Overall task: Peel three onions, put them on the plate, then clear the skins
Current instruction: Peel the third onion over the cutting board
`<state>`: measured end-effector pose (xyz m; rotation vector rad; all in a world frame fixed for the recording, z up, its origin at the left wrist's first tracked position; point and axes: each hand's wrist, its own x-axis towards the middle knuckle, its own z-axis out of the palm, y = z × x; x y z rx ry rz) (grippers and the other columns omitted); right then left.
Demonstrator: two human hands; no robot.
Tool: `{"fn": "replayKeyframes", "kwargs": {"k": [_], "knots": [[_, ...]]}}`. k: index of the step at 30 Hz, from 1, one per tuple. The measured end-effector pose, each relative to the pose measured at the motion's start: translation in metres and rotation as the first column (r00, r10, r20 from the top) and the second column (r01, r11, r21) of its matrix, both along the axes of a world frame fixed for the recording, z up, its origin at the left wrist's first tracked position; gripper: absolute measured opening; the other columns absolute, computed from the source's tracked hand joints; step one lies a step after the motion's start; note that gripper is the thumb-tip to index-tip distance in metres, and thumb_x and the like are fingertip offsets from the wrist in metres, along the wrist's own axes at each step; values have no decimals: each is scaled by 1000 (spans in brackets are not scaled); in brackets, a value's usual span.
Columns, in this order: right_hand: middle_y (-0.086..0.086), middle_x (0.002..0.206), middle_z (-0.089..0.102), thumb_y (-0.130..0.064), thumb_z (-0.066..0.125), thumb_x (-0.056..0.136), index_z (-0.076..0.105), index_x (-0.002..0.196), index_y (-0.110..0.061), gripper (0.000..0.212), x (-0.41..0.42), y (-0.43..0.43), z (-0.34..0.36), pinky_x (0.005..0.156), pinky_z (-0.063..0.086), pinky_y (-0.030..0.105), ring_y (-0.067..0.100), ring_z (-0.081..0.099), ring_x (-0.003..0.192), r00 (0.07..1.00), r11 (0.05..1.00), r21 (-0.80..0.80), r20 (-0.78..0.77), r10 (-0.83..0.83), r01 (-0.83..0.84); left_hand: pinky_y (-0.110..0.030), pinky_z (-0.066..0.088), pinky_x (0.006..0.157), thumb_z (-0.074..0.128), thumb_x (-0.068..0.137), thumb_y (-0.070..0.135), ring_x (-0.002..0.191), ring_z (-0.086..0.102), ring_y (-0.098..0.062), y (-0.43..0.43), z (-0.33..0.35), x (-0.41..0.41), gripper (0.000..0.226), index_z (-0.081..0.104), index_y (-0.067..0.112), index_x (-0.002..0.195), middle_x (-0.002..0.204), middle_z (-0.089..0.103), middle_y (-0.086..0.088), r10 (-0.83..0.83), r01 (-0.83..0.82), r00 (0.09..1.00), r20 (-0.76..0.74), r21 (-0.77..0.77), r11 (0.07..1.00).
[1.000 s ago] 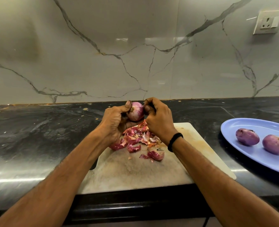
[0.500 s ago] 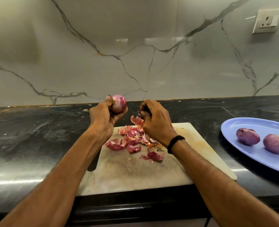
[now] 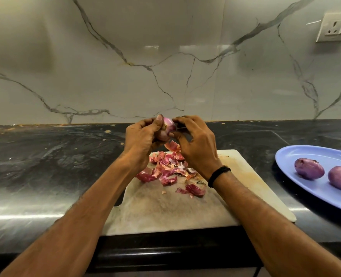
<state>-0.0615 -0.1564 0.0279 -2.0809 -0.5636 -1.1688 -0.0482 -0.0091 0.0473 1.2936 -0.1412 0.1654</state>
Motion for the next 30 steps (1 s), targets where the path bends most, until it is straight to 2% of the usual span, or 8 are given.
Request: {"fn": "replayKeyframes", "kwargs": {"k": [3,6,8,11,18,26,30], "knots": [[13,112,61,-16,76,82,64,118,-2,41,2,0,-3,91,40,8,17,58,101,1000,997,-70,18,-17,19,-38,64,72,71,80,36,95,74,-27,-2,-1,-2,47,69,4,114,108,73,-15,-15,14,1000,20,23,1000],[12,113,58,-14,81,78,62,118,-2,45,3,0,-3,91,37,3,10,50,102,999,994,-107,43,-20,24,-40,64,73,73,78,38,96,74,-27,-1,-2,-1,48,69,5,113,110,72,-14,-10,8,999,36,51,999],[11,109,59,-13,82,77,62,113,-3,42,3,-1,-3,89,42,9,11,53,98,998,994,-105,64,-18,25,-41,64,76,74,77,38,96,74,-27,1,-2,0,50,69,5,113,110,72,-14,-9,6,999,44,67,998],[9,101,59,-14,82,77,61,103,-3,35,2,-1,-3,79,50,19,16,56,88,997,995,-99,77,-8,15,-44,63,77,77,74,40,92,75,-26,2,-1,0,54,69,3,114,106,73,-14,1,-9,997,72,106,994],[6,90,60,-14,84,71,60,94,-5,34,-2,-8,-3,70,51,23,17,55,79,998,991,-127,59,-22,29,-49,63,74,79,74,38,92,75,-29,2,-4,1,52,70,4,112,105,73,-15,-17,-16,991,133,246,969],[8,87,61,-11,81,72,62,92,-4,28,1,-8,-6,68,52,31,18,53,76,997,985,-169,71,-27,38,-42,63,70,77,74,37,87,76,-28,2,-4,0,44,72,7,105,98,75,-13,-25,-12,990,135,267,964],[9,87,62,-13,79,74,64,94,-3,27,0,-10,-6,68,51,31,21,55,77,999,982,-187,33,-21,27,-45,63,73,77,74,38,88,76,-26,2,-6,1,44,73,8,105,99,75,-12,-26,-13,991,133,279,960]]}}
